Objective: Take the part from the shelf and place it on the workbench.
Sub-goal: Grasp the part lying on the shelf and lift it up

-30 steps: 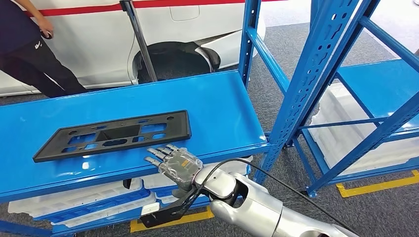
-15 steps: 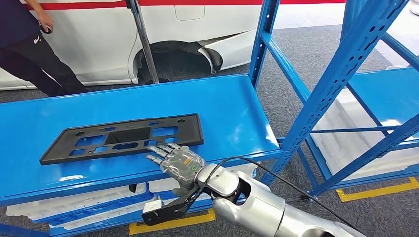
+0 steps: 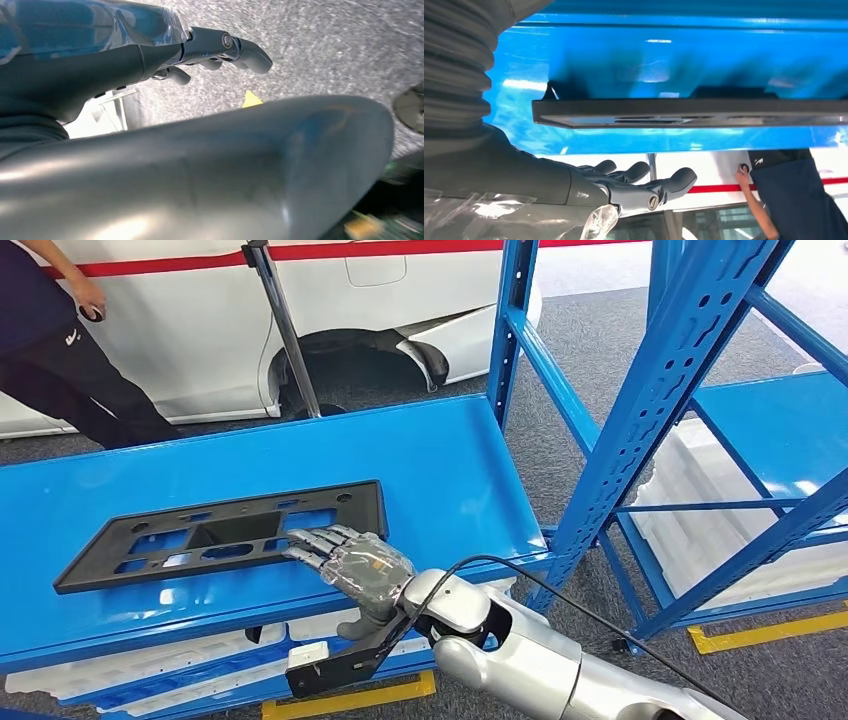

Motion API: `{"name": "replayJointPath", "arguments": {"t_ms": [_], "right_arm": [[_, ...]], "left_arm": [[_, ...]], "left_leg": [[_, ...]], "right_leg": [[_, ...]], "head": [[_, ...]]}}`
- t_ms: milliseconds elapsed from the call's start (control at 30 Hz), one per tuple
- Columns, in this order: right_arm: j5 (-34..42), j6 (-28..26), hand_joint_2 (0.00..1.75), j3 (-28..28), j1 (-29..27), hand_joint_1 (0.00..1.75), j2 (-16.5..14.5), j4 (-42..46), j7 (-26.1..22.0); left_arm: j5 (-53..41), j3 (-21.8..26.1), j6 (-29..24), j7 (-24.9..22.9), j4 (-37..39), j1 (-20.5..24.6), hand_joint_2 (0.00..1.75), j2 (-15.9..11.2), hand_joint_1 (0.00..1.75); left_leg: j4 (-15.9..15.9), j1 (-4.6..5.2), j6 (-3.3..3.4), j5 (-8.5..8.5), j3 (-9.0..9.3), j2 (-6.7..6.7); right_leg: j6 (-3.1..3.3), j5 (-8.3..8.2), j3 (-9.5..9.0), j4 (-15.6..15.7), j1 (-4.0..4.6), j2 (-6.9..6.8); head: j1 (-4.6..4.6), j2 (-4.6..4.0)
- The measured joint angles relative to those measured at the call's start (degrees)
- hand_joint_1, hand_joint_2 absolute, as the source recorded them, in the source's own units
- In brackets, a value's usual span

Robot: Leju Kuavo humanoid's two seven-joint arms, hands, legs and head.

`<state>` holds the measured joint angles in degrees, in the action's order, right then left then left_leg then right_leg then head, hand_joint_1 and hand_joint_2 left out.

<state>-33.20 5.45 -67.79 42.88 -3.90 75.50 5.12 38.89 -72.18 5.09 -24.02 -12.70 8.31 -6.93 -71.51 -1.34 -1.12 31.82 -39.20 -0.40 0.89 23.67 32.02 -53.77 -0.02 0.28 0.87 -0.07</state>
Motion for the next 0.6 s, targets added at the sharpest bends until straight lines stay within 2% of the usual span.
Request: {"name": "replayJointPath", "arguments": {"t_ms": [33,67,133,167,200,300,333,367,400,467,500,533,567,600], "right_arm": [[0.3,-0.3,1.75,0.2,-0.1,0.0,0.2,0.3,-0.1],[0.5,-0.5,1.75,0.4,-0.2,0.0,0.4,0.7,-0.1],[0.7,-1.0,1.75,0.8,-0.2,0.0,0.7,1.5,-0.1],[0.8,-1.3,1.75,1.1,-0.2,0.0,0.9,1.8,-0.2],[0.9,-1.7,1.75,1.4,-0.2,0.0,1.0,2.2,-0.3],[1.2,-3.4,1.75,2.2,-0.3,0.0,1.4,3.4,-0.8],[1.3,-4.0,1.75,2.6,-0.4,0.0,1.6,3.8,-1.0],[1.4,-4.5,1.75,2.9,-0.4,0.0,1.7,4.3,-1.2],[1.4,-4.8,1.75,3.2,-0.5,0.0,1.8,4.7,-1.4],[1.4,-5.2,1.75,3.6,-1.0,0.0,2.2,5.2,-1.5],[1.4,-5.3,1.75,3.8,-1.3,0.0,2.4,5.4,-1.6],[1.4,-5.3,1.75,3.9,-1.5,0.0,2.6,5.6,-1.6],[1.4,-5.3,1.75,4.0,-1.7,0.0,2.7,5.8,-1.6],[1.4,-5.3,1.75,4.1,-1.8,0.0,2.8,6.0,-1.6]], "left_arm": [[0.0,0.0,0.0,-0.1,0.0,-0.1,0.0,-0.1,0.0],[0.0,0.0,0.0,-0.1,0.0,-0.1,0.0,-0.2,0.0],[0.0,0.0,0.0,-0.2,0.0,0.0,0.0,-0.5,0.0],[0.0,0.0,0.0,-0.2,0.0,0.0,0.0,-0.6,0.0],[0.0,0.0,0.0,-0.2,0.0,0.1,0.0,-0.6,0.0],[0.0,0.0,0.0,-0.2,0.0,0.1,0.0,-0.7,0.0],[0.0,0.0,0.0,-0.2,0.0,0.1,0.0,-0.7,0.0],[0.0,0.0,0.0,-0.3,0.0,0.1,0.0,-0.7,0.0],[0.0,0.0,0.0,-0.4,0.0,0.1,0.0,-0.8,0.0],[0.0,0.0,0.0,-0.5,0.0,0.2,0.0,-0.9,0.0],[0.0,0.0,0.0,-0.5,0.0,0.2,0.0,-0.9,0.0],[0.0,0.0,0.0,-0.5,0.0,0.2,0.0,-1.0,0.0],[0.0,-0.1,0.0,-0.5,0.0,0.1,0.0,-1.0,0.0],[0.0,-0.1,0.0,-0.5,0.0,0.1,0.0,-1.0,0.0]], "left_leg": [[0.5,-0.04,-0.09,-1.11,-0.22,0.01],[3.5,-0.11,-0.16,-3.22,0.81,0.04],[12.3,-0.21,-0.21,-7.73,4.53,0.14],[15.4,-0.19,0.07,-8.95,5.91,0.13],[17.1,-0.11,0.45,-9.36,6.63,0.1],[17.5,0.05,1.9,-9.09,6.93,-0.05],[17.5,0.02,2.3,-9.04,7.13,-0.05],[17.6,-0.03,2.66,-8.98,7.36,-0.03],[17.6,-0.03,2.91,-8.86,7.54,-0.01],[17.6,0.04,3.26,-8.61,7.75,0.01],[17.6,0.09,3.34,-8.48,7.87,-0.01],[17.6,0.15,3.37,-8.35,8.02,-0.07],[17.6,0.21,3.35,-8.2,8.25,-0.14],[17.6,0.27,3.28,-8.02,8.54,-0.21]], "right_leg": [[-0.09,0.17,-0.19,0.0,-0.04,0.05],[-0.26,0.37,-0.48,0.0,-0.11,0.12],[-0.82,0.92,-1.03,-0.1,-0.03,0.26],[-1.11,1.16,-1.18,-0.2,0.1,0.31],[-1.36,1.35,-1.23,-0.3,0.25,0.34],[-2.04,1.86,-1.35,-0.5,0.16,0.35],[-2.34,2.54,-1.02,-1.5,0.05,0.3],[-2.64,3.77,-0.08,-3.7,-0.05,0.26],[-2.87,5.44,1.61,-7.3,-0.11,0.22],[-3.11,8.62,6.26,-15.7,-0.13,0.19],[-3.09,8.97,7.93,-18.2,-0.13,0.19],[-2.95,8.13,8.47,-18.3,-0.11,0.19],[-2.68,6.22,7.73,-15.9,-0.07,0.19],[-2.26,3.69,5.98,-11.7,0.05,0.2]], "head": [[-0.01,0.0],[-0.01,0.0],[-0.04,0.0],[-0.01,0.0],[0.04,0.0],[0.23,0.0],[0.25,0.01],[0.26,0.01],[0.27,0.01],[0.3,0.0],[0.31,0.0],[0.31,0.0],[0.31,0.0],[0.32,0.0]]}}
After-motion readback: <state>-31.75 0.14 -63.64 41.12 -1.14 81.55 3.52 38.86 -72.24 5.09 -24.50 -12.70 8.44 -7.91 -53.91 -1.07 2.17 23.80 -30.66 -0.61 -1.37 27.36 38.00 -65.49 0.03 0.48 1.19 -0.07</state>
